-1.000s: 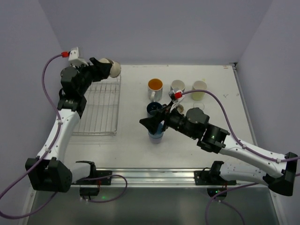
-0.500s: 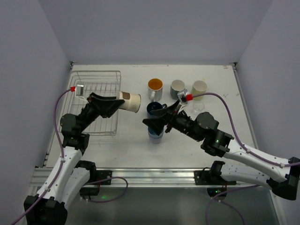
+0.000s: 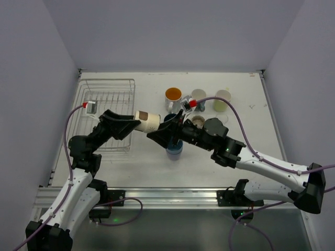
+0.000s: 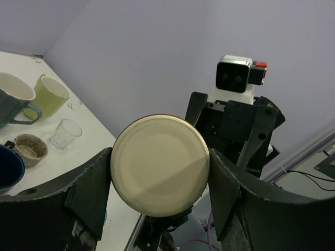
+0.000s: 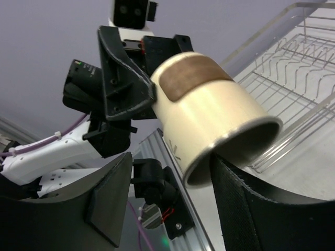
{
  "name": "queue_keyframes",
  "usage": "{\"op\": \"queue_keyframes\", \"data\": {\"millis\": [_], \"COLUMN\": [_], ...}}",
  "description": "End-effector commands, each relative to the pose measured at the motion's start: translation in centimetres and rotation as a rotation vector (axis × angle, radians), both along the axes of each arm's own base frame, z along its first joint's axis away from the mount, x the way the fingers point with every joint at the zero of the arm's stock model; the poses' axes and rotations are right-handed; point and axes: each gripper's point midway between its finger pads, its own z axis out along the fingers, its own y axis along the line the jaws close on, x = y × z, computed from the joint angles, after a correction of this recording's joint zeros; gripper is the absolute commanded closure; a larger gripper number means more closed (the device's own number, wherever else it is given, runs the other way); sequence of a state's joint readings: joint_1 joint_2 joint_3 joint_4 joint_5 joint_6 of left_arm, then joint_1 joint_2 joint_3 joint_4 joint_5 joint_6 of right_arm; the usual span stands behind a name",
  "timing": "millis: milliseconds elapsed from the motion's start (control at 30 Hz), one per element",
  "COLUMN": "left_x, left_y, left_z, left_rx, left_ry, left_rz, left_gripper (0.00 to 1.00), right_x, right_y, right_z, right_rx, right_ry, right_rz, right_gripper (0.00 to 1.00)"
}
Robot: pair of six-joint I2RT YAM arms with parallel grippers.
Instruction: Unload the cups from the dish rack
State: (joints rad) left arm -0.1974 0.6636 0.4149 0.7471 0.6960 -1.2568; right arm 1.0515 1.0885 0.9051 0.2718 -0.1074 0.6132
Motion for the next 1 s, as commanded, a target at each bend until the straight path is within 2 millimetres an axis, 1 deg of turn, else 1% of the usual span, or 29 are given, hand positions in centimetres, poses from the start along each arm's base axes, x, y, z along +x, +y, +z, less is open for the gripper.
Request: {"op": "queue_keyframes", "data": {"millis": [0, 67, 100, 133, 167, 233, 267, 300, 333, 367, 400, 433, 467, 500, 533, 567, 600, 633, 667, 700, 733, 767, 800, 833, 900, 933, 967], "left_x": [-1.2, -1.4, -1.5, -1.6, -1.6, -1.7, -1.3, -1.3, -1.3, -0.7, -0.5, -0.4, 0.3, 0.7, 0.9, 1.3, 1.5, 1.8, 1.8, 2.3, 2.5, 2.5, 2.9, 2.7, 2.4, 2.3, 2.3], "left_y": [-0.5, -0.6, -0.6, -0.6, -0.7, -0.8, -0.8, -0.9, -0.8, -0.9, -0.8, -0.5, -0.3, 0.2, 0.5, 0.9, 1.4, 1.9, 2.3, 3.2, 3.8, 4.6, 5.7, 6.3, 7.3, 7.5, 7.5], "left_z": [0.7, 0.5, 0.4, 0.1, -0.2, -0.7, -1.5, -1.8, -1.3, -2.5, -2.5, -1.3, -2.7, -1.4, -1.3, -2.5, -1.8, -2.3, -4.1, -4.6, -5.5, -7.3, -8.5, -8.9, -10.9, -11.3, -11.4], "left_rx": [-0.019, -0.019, -0.018, -0.017, -0.013, 0.004, 0.031, 0.048, 0.063, 0.12, 0.148, 0.169, 0.247, 0.272, 0.308, 0.379, 0.403, 0.467, 0.528, 0.566, 0.61, 0.685, 0.727, 0.763, 0.805, 0.804, 0.799], "left_ry": [-0.033, -0.036, -0.035, -0.028, -0.021, -0.012, 0.006, 0.012, -0.005, 0.02, 0.02, -0.018, 0.003, -0.024, -0.037, -0.031, -0.048, -0.082, -0.022, -0.01, 0.001, 0.026, 0.058, 0.04, 0.075, 0.082, 0.075], "left_rz": [-0.047, -0.053, -0.053, -0.055, -0.059, -0.066, -0.056, -0.052, -0.042, -0.022, -0.007, 0.026, 0.058, 0.112, 0.143, 0.172, 0.211, 0.24, 0.248, 0.302, 0.33, 0.352, 0.407, 0.43, 0.466, 0.473, 0.475], "left_gripper": [0.77, 0.75, 0.64, 0.57, 0.41, 0.24, 0.1, 0.04, 0.0, 0.0, 0.0, 0.0, 0.0, 0.0, 0.0, 0.0, 0.0, 0.0, 0.0, 0.0, 0.0, 0.0, 0.0, 0.0, 0.0, 0.0, 0.0], "right_x": [-0.4, -0.1, 0.1, 0.2, 0.5, 1.0, 0.9, 1.4, 1.4, 1.2, 1.1, 1.4, 1.5, 1.1, 1.4, 1.4, 1.3, 1.4, 1.4, 1.1, 1.3, 1.2, 1.0, 1.0, 0.7, 0.9, 1.2], "right_y": [0.5, 1.0, 1.1, 1.2, 1.1, 0.8, 0.3, -0.2, -0.6, -1.4, -1.9, -2.7, -3.3, -4.4, -5.6, -6.4, -7.6, -9.3, -10.3, -12.1, -13.2, -13.9, -14.6, -15.5, -16.0, -16.4, -16.9], "right_z": [5.4, 5.3, 5.3, 5.1, 5.0, 4.1, 4.3, 3.7, 2.7, 3.0, 2.4, 0.4, -0.2, -0.3, -2.6, -3.6, -3.7, -6.2, -7.2, -9.3, -10.3, -11.2, -12.6, -14.2, -16.5, -18.1, -19.0], "right_rx": [0.14, 0.149, 0.157, 0.161, 0.164, 0.148, 0.149, 0.133, 0.091, 0.085, 0.063, -0.001, -0.035, -0.053, -0.151, -0.205, -0.237, -0.349, -0.405, -0.51, -0.561, -0.601, -0.647, -0.707, -0.781, -0.852, -0.898], "right_ry": [-0.066, -0.058, -0.05, -0.046, -0.038, -0.017, -0.019, -0.01, 0.005, -0.01, -0.004, 0.027, 0.026, 0.026, 0.056, 0.062, 0.065, 0.101, 0.119, 0.156, 0.174, 0.187, 0.212, 0.25, 0.295, 0.325, 0.335], "right_rz": [0.04, 0.037, 0.033, 0.029, 0.012, -0.022, -0.037, -0.07, -0.086, -0.097, -0.107, -0.142, -0.162, -0.174, -0.213, -0.237, -0.261, -0.301, -0.324, -0.348, -0.377, -0.381, -0.372, -0.374, -0.345, -0.348, -0.372], "right_gripper": [0.39, 0.46, 0.57, 0.63, 0.76, 0.93, 1.0, 1.0, 1.0, 1.0, 1.0, 1.0, 1.0, 1.0, 1.0, 1.0, 1.0, 1.0, 1.0, 1.0, 1.0, 1.0, 1.0, 1.0, 1.0, 1.0, 1.0]}}
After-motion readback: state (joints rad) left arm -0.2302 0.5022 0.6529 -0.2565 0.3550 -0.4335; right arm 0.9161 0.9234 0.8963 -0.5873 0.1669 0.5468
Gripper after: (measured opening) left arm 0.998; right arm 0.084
